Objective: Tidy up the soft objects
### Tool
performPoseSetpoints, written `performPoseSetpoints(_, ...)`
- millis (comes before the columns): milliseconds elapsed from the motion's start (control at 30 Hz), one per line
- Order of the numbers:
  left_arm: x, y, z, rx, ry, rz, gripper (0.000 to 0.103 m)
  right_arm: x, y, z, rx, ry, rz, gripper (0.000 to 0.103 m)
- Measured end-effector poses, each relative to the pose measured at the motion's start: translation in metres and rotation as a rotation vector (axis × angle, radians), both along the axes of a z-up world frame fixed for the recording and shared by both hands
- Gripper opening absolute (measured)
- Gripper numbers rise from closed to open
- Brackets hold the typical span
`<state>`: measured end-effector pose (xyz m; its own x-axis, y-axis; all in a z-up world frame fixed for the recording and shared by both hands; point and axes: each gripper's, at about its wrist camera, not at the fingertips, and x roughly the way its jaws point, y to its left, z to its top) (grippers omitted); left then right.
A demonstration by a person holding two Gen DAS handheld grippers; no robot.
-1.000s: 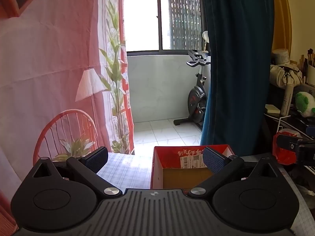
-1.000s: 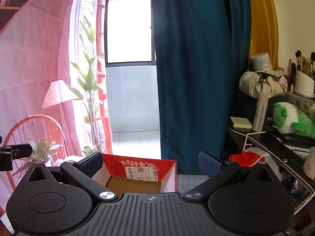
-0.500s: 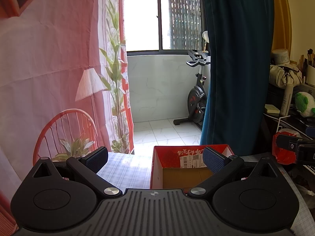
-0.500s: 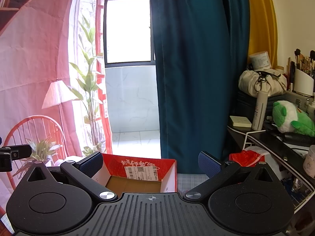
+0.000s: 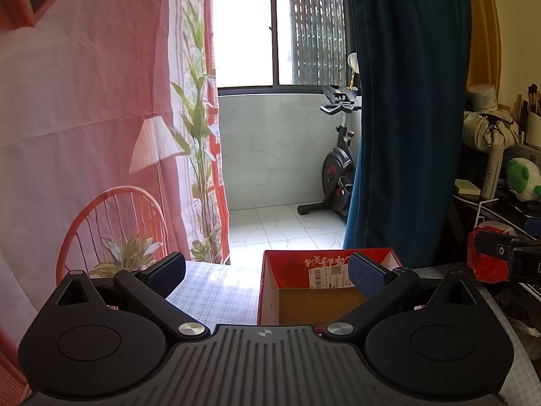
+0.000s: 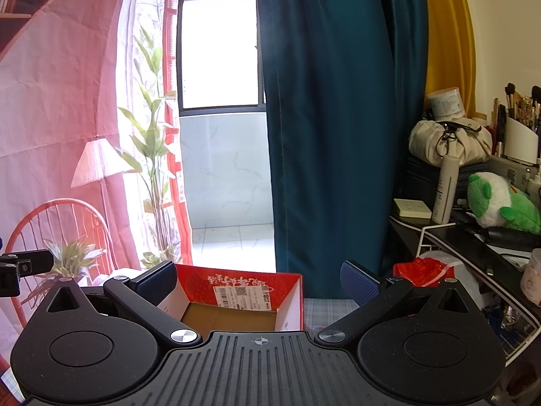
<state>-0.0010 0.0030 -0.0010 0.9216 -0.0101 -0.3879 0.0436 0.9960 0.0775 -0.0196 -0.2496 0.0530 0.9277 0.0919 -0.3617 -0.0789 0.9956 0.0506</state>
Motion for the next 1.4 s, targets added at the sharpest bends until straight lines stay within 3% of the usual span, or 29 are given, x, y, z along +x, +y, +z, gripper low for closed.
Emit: performPoseSetpoints(1400, -0.0008, -0.0009, -0.0020, -0.008, 0.004, -0.003, 0.103, -0.0001, -0.0006, -0.0004, 0.003, 0.001, 0.000, 0.103)
